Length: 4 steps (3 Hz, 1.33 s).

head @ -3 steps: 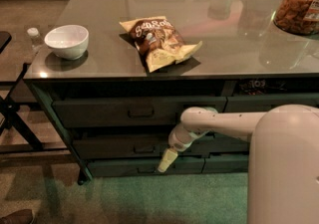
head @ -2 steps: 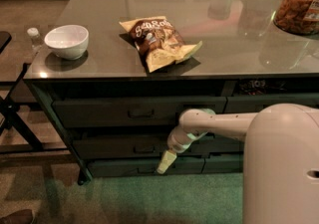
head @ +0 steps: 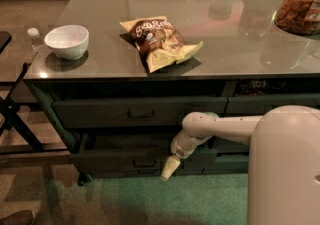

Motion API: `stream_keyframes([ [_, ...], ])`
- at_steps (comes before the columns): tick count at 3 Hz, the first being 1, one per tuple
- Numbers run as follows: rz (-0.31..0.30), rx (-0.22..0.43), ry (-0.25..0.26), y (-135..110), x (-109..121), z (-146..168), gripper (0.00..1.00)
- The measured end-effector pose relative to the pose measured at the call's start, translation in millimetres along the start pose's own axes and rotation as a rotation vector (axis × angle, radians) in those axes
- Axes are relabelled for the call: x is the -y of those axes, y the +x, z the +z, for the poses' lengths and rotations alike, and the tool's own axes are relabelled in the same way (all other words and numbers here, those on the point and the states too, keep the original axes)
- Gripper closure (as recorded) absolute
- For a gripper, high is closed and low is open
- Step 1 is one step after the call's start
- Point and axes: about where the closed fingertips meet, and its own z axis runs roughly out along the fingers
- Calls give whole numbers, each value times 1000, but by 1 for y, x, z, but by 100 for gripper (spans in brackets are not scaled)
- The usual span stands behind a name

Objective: Open middle drawer

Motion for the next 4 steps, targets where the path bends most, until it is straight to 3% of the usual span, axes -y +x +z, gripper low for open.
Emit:
stream_keyframes([
  [1, -1, -2, -9, 1, -1, 3, 0],
  [2, 42, -40, -49, 27, -15, 3, 0],
  [3, 43, -41, -50, 27, -15, 1, 0],
  [4, 76, -71, -73, 50, -29, -8, 0],
])
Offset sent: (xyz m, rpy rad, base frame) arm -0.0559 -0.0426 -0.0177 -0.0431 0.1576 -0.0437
